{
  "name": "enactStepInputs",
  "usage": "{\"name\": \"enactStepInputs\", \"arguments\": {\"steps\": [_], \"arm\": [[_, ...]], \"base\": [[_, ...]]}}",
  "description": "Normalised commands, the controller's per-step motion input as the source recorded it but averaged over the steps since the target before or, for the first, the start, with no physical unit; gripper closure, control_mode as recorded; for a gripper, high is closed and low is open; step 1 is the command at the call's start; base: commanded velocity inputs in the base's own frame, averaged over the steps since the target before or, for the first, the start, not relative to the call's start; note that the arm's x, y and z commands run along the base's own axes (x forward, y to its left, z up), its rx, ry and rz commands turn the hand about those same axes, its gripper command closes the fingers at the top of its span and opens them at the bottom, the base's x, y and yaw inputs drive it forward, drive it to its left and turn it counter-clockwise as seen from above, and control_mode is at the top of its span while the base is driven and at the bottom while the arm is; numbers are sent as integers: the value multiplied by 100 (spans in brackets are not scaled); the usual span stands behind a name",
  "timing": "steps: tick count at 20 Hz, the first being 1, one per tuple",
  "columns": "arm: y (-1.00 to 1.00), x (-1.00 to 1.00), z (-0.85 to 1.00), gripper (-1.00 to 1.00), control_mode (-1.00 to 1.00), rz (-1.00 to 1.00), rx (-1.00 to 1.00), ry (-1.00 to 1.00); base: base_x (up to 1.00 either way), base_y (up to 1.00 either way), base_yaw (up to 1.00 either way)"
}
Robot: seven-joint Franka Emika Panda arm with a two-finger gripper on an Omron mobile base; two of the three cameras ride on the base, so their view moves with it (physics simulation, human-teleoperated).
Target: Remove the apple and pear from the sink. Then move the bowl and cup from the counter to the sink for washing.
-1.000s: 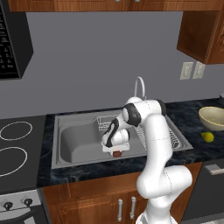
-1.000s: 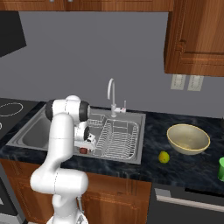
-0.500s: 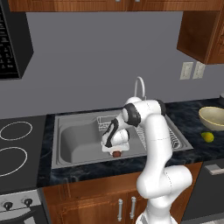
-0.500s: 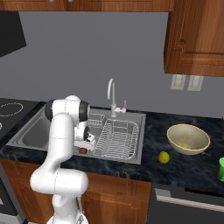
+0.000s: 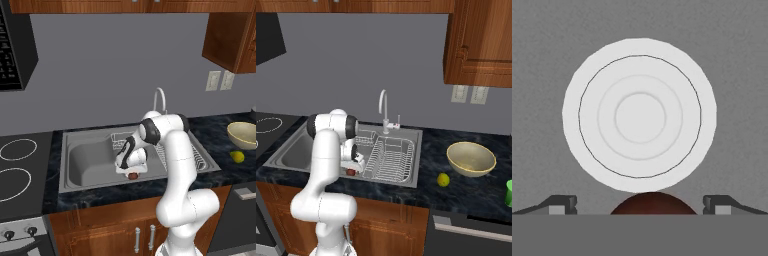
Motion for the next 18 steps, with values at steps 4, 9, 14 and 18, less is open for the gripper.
{"name": "enactStepInputs", "arguments": {"steps": [4,9,14,18], "arm": [[1,-14,-13,-100,-100,-5,-2,0],[0,-17,-9,-100,-100,-4,-1,0],[0,-24,-4,-100,-100,-3,-1,0],[0,-24,-6,-100,-100,-2,-2,0]], "base": [[0,0,0],[0,0,0],[0,0,0],[0,0,0]]}}
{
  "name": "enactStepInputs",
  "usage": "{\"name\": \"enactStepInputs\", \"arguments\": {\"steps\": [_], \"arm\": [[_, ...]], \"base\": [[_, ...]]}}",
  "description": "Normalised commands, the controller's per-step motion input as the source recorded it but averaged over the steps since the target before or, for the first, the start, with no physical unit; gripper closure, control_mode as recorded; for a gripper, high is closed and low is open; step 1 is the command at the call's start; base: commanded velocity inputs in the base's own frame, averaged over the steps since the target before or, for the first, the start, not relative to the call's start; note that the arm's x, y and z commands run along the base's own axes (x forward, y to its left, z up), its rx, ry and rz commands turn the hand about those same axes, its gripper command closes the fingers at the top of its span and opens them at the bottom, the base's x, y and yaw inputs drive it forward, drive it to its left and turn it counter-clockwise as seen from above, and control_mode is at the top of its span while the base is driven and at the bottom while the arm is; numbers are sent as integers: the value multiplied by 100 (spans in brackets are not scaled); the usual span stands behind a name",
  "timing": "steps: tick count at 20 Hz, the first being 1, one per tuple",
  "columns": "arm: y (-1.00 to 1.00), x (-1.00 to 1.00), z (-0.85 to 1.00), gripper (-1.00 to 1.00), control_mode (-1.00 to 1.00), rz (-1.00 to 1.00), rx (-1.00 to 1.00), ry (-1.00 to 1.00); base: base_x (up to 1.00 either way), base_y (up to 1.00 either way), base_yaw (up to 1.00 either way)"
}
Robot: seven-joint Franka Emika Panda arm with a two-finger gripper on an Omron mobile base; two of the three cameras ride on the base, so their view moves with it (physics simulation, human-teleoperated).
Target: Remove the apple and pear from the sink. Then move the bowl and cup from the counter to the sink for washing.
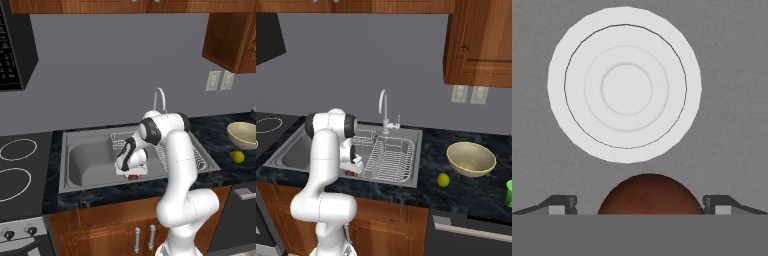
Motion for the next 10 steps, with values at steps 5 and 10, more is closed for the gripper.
{"name": "enactStepInputs", "arguments": {"steps": [5,10], "arm": [[0,-16,-9,-100,-100,-2,-3,0],[1,-1,-13,100,-100,-1,-4,0]], "base": [[0,0,0],[0,0,0]]}}
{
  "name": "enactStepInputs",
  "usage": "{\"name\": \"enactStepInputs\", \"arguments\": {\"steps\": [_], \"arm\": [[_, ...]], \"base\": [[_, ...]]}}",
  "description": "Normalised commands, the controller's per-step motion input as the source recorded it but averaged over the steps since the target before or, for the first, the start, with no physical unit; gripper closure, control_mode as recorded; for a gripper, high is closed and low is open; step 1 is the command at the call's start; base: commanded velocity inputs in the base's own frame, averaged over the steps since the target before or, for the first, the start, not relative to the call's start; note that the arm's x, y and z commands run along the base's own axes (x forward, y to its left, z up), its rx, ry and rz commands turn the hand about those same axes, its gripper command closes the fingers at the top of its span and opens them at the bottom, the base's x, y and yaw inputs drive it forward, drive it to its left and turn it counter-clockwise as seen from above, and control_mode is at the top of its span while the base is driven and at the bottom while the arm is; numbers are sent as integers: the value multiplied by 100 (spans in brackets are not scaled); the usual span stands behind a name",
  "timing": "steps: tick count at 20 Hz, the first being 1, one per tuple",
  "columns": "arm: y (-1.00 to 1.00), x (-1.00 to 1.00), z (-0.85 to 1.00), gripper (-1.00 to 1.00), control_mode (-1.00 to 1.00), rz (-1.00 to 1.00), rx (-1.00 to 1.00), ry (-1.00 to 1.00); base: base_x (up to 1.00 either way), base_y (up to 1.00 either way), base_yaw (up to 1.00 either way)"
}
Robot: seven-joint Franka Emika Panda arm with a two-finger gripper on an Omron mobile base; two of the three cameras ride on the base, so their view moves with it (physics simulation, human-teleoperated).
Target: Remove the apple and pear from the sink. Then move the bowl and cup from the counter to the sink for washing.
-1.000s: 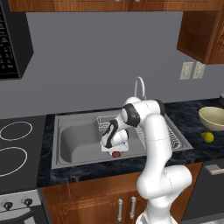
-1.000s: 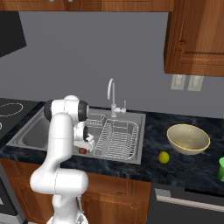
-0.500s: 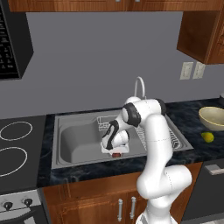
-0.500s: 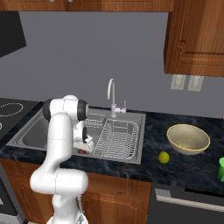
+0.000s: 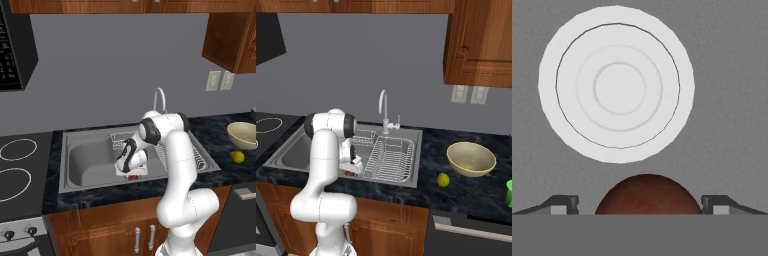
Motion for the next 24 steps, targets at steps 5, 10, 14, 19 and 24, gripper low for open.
{"name": "enactStepInputs", "arguments": {"steps": [5,10,14,19,24], "arm": [[3,0,-11,100,-100,0,-3,0],[1,-1,-12,100,-100,0,-2,2],[0,-6,-10,100,-100,0,0,5],[0,-11,4,100,-100,0,0,3],[0,-16,32,100,-100,0,0,0]], "base": [[0,0,0],[0,0,0],[0,0,0],[0,0,0],[0,0,0]]}}
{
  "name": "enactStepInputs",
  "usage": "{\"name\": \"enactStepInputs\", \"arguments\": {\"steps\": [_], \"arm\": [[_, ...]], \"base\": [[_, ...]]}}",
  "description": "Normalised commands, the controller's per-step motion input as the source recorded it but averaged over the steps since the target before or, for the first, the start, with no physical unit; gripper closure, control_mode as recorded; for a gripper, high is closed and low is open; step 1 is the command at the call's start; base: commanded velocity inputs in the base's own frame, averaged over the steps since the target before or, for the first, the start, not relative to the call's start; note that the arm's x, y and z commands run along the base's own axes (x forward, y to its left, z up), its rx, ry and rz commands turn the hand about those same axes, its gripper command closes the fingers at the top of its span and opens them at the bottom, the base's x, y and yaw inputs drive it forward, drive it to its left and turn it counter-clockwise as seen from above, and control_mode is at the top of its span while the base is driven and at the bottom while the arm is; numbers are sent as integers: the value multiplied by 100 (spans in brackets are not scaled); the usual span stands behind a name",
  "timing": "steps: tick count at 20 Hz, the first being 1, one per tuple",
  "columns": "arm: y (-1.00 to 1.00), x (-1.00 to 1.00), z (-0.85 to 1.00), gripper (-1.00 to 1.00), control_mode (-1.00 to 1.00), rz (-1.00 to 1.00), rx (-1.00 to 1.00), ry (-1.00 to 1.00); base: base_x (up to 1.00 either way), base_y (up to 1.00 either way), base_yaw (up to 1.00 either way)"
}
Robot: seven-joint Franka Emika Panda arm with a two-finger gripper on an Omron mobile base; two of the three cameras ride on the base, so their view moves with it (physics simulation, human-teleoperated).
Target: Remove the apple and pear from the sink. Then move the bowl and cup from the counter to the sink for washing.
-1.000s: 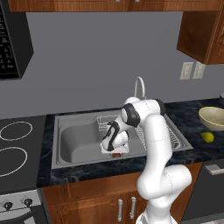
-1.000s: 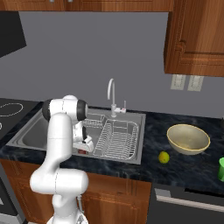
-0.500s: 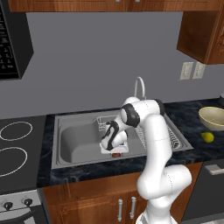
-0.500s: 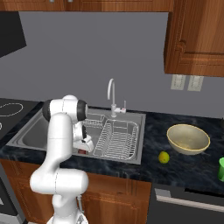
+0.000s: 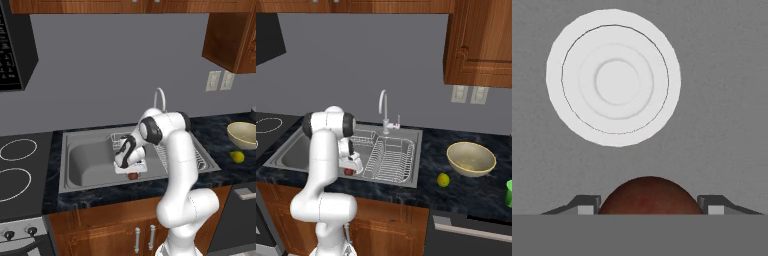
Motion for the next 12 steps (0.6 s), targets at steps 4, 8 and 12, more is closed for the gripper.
{"name": "enactStepInputs", "arguments": {"steps": [4,8,12], "arm": [[0,-27,36,100,-100,0,0,0],[0,-28,42,100,-100,0,0,0],[0,-24,46,100,-100,0,0,0]], "base": [[0,0,0],[0,0,0],[0,0,0]]}}
